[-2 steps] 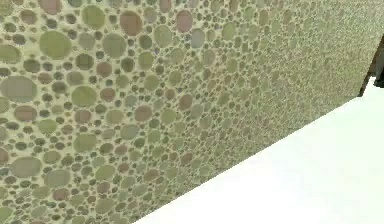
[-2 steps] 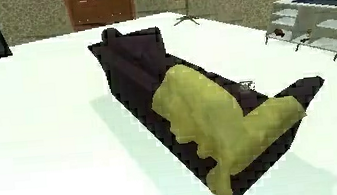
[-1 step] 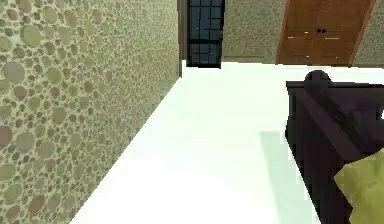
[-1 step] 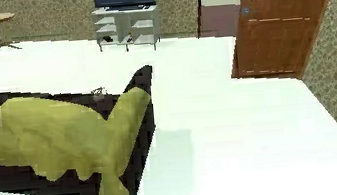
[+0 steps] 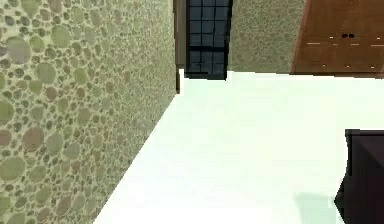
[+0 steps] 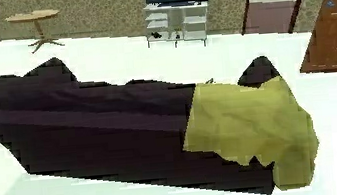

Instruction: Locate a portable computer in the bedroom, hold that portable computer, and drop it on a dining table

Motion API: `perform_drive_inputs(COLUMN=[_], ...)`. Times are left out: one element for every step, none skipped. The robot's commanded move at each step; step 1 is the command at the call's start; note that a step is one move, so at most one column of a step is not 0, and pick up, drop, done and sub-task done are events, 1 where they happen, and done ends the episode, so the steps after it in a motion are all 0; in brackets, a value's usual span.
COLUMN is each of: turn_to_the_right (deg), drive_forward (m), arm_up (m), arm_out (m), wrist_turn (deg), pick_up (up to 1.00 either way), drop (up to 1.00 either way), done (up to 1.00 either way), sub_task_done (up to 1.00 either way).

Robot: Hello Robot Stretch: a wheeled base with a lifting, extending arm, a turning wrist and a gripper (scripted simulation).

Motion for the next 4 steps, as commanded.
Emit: perform_drive_inputs(turn_to_the_right=[0.0,0.0,3.0,0.0], drive_forward=[1.0,1.0,0.0,1.0], arm_up=[0.0,0.0,0.0,0.0], arm_out=[0.0,0.0,0.0,0.0], wrist_turn=[0.0,0.0,0.0,0.0], pick_up=[0.0,0.0,0.0,0.0], drop=[0.0,0.0,0.0,0.0], done=[0.0,0.0,0.0,0.0], sub_task_done=[0.0,0.0,0.0,0.0])
